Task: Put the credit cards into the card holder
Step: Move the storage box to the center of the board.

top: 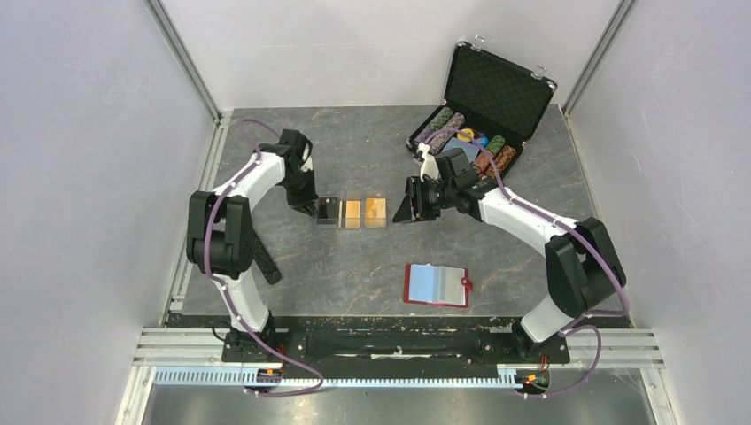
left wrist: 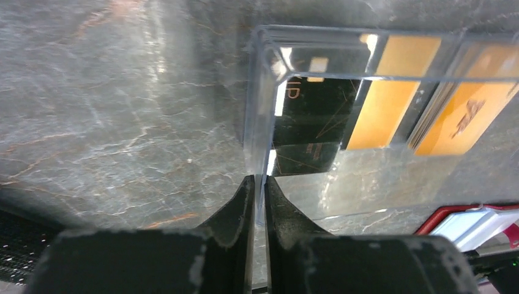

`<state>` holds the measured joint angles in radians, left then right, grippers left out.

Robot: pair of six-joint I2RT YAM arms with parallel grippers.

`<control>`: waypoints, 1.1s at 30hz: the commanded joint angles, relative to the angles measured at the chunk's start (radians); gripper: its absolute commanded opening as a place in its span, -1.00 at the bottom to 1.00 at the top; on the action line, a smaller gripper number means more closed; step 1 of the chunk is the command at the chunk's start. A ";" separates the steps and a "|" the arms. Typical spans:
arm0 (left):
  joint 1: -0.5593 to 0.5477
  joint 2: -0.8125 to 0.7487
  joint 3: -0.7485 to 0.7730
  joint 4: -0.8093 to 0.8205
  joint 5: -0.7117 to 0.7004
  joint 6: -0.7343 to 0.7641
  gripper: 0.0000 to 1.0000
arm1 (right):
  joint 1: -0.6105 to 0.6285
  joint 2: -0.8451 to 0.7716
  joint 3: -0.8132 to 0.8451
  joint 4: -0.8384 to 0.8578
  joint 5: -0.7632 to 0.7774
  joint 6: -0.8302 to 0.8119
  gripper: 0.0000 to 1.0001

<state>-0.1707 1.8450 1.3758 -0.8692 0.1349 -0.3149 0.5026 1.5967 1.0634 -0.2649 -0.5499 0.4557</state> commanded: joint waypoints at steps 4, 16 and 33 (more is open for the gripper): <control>-0.093 -0.064 -0.086 0.057 0.099 -0.052 -0.84 | 0.015 0.006 0.058 0.039 -0.031 0.025 -0.25; -0.288 -0.154 -0.229 0.194 0.126 -0.318 -0.93 | 0.053 0.008 0.050 0.065 -0.023 0.052 -0.23; -0.397 -0.273 -0.351 0.359 0.081 -0.505 -0.69 | 0.120 0.129 0.033 0.013 0.105 -0.051 0.46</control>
<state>-0.5617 1.6215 1.0389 -0.5613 0.2008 -0.7658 0.6033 1.6989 1.0790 -0.2687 -0.4885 0.4438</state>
